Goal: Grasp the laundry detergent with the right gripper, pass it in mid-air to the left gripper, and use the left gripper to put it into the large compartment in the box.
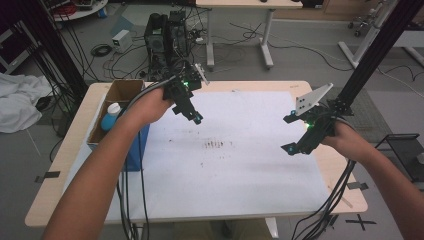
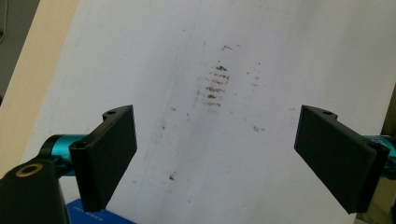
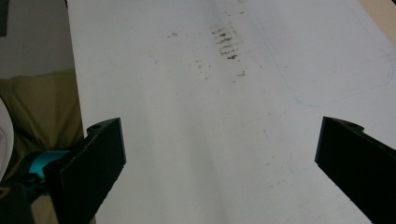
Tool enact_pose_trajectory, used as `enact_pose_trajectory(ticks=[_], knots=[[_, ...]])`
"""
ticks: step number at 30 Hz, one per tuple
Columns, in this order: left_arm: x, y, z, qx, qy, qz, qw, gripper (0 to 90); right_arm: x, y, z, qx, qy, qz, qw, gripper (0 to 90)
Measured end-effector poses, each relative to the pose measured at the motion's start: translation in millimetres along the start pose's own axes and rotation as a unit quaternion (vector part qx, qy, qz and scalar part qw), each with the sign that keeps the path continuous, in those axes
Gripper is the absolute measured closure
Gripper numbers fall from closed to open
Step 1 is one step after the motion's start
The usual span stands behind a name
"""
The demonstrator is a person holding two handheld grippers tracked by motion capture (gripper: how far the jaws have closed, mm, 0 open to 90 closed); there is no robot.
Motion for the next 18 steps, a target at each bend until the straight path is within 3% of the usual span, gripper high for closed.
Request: enact_pose_trajectory(ticks=[1, 3, 5, 10, 11, 15, 18], knots=[[-1.1, -2.3, -0.9, 0.000, 0.006, -0.010, 0.9999, 13.1, 0.0, 0.4, 0.1, -0.001, -0.001, 0.001, 1.0000, 0.8], [-0.8, -1.7, 0.4, 0.000, -0.002, 0.003, 1.0000, 13.1, 0.6, 1.0, 0.8, -0.001, -0.007, 0.004, 1.0000, 0.8], [-2.3, -4.2, -0.6, 0.001, 0.006, -0.011, 0.9999, 13.1, 0.9, 1.9, 0.8, 0.001, -0.008, 0.005, 1.0000, 0.8], [-1.7, -2.5, 1.1, -0.001, -0.002, 0.007, 1.0000, 13.1, 1.5, 1.6, -0.3, -0.001, -0.005, 0.002, 1.0000, 0.8], [-2.6, -4.7, 0.3, 0.000, 0.005, -0.007, 1.0000, 13.1, 1.4, 1.6, -0.3, -0.001, -0.005, 0.002, 1.0000, 0.8], [-1.5, -2.2, 0.4, 0.000, -0.001, 0.010, 0.9999, 13.1, 0.8, 1.5, 1.1, -0.002, -0.008, 0.006, 1.0000, 0.8], [-2.4, -3.5, -0.7, 0.001, 0.005, -0.002, 1.0000, 13.1, 0.6, 1.3, 1.0, -0.001, -0.007, 0.005, 1.0000, 0.8]])
Point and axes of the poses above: each handheld gripper's, and its own axes: y roughly backward along the jaws, x roughly out of its underside, z roughly to its left, the point moved 6 cm from there along -y, roughly forward along the jaws, and after that the axes turned 14 degrees about x, right-handed, at the moved point
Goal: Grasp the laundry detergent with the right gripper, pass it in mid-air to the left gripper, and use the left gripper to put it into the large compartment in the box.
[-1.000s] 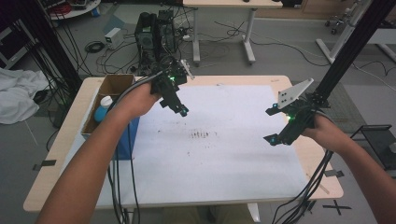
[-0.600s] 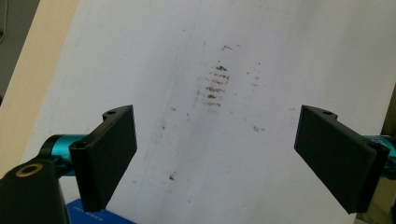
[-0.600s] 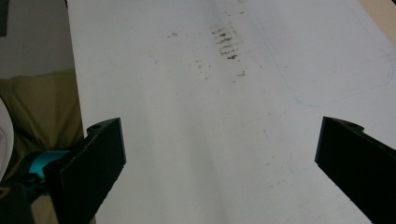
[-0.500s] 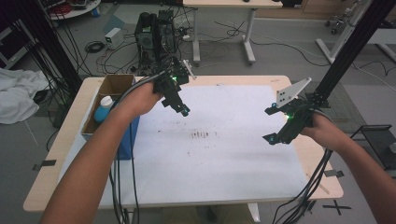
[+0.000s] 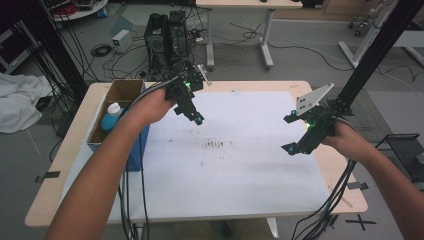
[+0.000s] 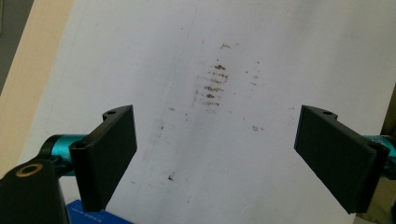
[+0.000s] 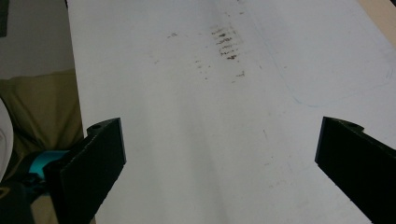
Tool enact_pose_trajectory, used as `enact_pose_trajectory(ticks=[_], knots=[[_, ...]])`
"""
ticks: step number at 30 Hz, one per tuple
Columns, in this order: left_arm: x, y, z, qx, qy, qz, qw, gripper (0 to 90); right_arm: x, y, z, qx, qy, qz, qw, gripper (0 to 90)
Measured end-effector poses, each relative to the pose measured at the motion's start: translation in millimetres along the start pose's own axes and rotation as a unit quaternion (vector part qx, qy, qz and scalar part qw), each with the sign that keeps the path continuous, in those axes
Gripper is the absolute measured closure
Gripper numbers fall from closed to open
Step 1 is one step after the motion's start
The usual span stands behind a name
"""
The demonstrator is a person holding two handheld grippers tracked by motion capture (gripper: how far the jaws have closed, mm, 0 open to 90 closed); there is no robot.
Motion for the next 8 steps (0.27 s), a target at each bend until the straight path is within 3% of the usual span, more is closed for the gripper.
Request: enact_pose_trajectory(ticks=[3, 4, 8], knots=[[0.1, -1.2, -0.1, -0.001, 0.000, -0.008, 1.0000, 13.1, 0.0, -0.1, 0.0, 0.001, 0.004, -0.003, 1.0000, 0.8], [1.4, 1.4, 0.7, -0.002, -0.007, 0.010, 0.9999, 13.1, -0.1, 0.1, 0.8, 0.001, 0.001, -0.001, 1.0000, 0.7], [1.0, -0.1, -0.6, -0.004, 0.002, -0.005, 1.0000, 13.1, 0.0, 0.4, 0.1, 0.001, 0.005, -0.002, 1.0000, 0.8]])
Point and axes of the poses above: each handheld gripper's, and its own axes: y roughly backward along the jaws, x roughly out of its underside, z roughly to its left, the point moved 6 cm from there along -y, roughly forward along the jaws, and after that the axes turned 14 degrees about x, right-handed, at the moved point
